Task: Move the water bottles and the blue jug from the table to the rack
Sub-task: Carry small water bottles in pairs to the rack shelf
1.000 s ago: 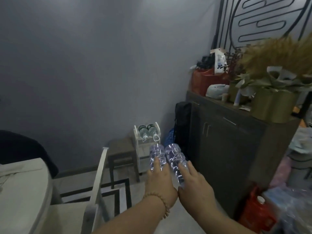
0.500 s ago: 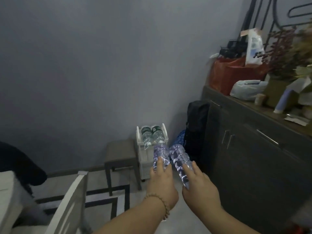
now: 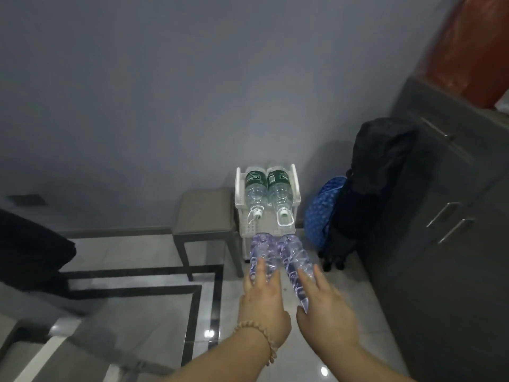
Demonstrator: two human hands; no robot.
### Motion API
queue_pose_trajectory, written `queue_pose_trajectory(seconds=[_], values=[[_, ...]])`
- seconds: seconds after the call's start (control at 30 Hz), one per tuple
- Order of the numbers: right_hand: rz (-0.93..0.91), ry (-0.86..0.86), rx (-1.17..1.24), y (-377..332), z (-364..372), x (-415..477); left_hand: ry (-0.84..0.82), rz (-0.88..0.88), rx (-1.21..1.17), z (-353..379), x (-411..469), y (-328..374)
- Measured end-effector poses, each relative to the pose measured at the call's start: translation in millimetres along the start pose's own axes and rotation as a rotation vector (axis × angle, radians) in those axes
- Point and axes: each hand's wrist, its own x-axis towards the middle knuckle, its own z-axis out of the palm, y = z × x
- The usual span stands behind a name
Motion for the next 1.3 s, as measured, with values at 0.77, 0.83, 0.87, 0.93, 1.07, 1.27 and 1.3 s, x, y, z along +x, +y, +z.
queue_pose_trajectory(seconds=[0.77,0.83,0.87,0.93,1.07,1.27,1.3], values=[[0.113,0.058,0.123,147.9,380.1,303.3,0.174,0.113,-0.153,281.1,382.1,-151.6],[0.107,0.092,0.135,161.2,405.3,331.6,0.224,0.132,-0.138,300.9,419.6,-158.2],[0.098,0.124,0.143,164.9,413.7,345.1,0.243,0.149,-0.144,306.2,436.6,-160.3],[0.08,0.182,0.159,173.8,428.9,373.6,0.285,0.182,-0.16,315.9,470.3,-167.8],[0.038,0.255,0.118,184.6,444.7,415.9,0.378,0.239,-0.17,324.5,521.2,-173.8],[0.076,0.282,0.156,181.5,445.8,442.3,0.35,0.224,-0.186,318.1,554.7,-156.4],[0.066,0.277,0.145,180.1,446.4,442.5,0.351,0.215,-0.18,318.5,556.5,-155.7]])
